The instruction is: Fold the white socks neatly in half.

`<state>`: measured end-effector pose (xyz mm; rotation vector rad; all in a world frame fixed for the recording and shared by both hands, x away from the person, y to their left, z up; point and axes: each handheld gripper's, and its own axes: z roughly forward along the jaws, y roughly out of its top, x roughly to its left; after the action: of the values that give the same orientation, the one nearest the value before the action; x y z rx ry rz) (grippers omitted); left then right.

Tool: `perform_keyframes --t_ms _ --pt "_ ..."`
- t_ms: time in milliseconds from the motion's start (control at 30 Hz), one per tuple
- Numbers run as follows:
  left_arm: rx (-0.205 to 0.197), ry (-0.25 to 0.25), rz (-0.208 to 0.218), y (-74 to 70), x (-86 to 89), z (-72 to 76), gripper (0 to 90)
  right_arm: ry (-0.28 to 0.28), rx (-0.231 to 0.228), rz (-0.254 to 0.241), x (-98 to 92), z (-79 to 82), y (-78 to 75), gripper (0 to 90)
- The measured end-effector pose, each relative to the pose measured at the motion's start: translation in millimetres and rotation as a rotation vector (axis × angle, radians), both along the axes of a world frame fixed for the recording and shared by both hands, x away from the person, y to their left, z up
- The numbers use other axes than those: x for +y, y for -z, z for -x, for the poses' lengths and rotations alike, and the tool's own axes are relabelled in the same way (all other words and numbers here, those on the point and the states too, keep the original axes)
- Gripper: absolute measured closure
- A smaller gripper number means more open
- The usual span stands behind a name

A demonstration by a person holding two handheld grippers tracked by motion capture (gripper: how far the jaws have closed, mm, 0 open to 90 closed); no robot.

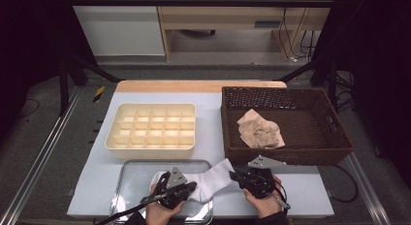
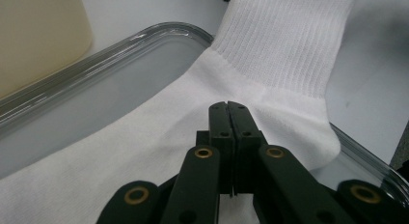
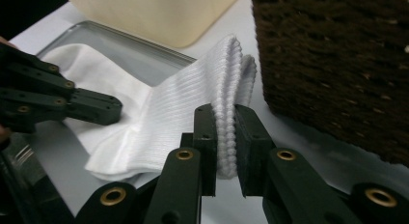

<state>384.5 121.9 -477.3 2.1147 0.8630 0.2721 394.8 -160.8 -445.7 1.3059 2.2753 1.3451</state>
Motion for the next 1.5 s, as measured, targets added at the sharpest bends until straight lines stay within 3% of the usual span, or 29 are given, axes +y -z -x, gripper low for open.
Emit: perform_keyframes --t_ms 133,267,433,600,767,900,1100,1333,1500 --pt "-0.024 -0.009 0.01 -12.1 6.5 2.1 88.1 -0.024 -0.015 -0.018 3.4 3.6 -9.8 80.9" --pt "-0.05 -0.034 0.032 -29.1 24.3 4.3 87.7 -0.047 -0.034 -0.025 8.4 5.9 -19.6 80.9" --pt "-0.086 -0.121 0.014 -43.0 64.7 7.2 87.1 -0.08 -0.053 -0.034 20.4 6.7 -30.0 80.9" --pt "-0.072 -0.215 0.023 -37.8 105.5 12.5 87.0 -0.109 -0.065 -0.036 39.0 5.7 -38.6 80.9" --pt "-0.065 -0.265 0.011 -26.0 123.4 15.8 87.2 -0.144 -0.067 -0.036 61.0 2.6 -41.6 80.9" --pt "-0.044 -0.275 0.004 -18.9 126.5 15.1 87.4 -0.171 -0.069 -0.039 82.1 -0.7 -43.1 81.0" --pt "-0.038 -0.262 -0.01 -13.8 122.9 17.3 88.1 -0.218 -0.077 -0.005 119.6 -1.2 -38.2 80.9" --pt "-0.038 -0.249 -0.027 -11.6 120.8 18.9 89.1 -0.256 -0.067 0.048 157.7 -4.2 -20.0 80.8" --pt "-0.039 -0.246 -0.032 -10.9 119.9 18.9 89.3 -0.284 -0.05 0.063 173.4 -3.3 -10.3 80.6"
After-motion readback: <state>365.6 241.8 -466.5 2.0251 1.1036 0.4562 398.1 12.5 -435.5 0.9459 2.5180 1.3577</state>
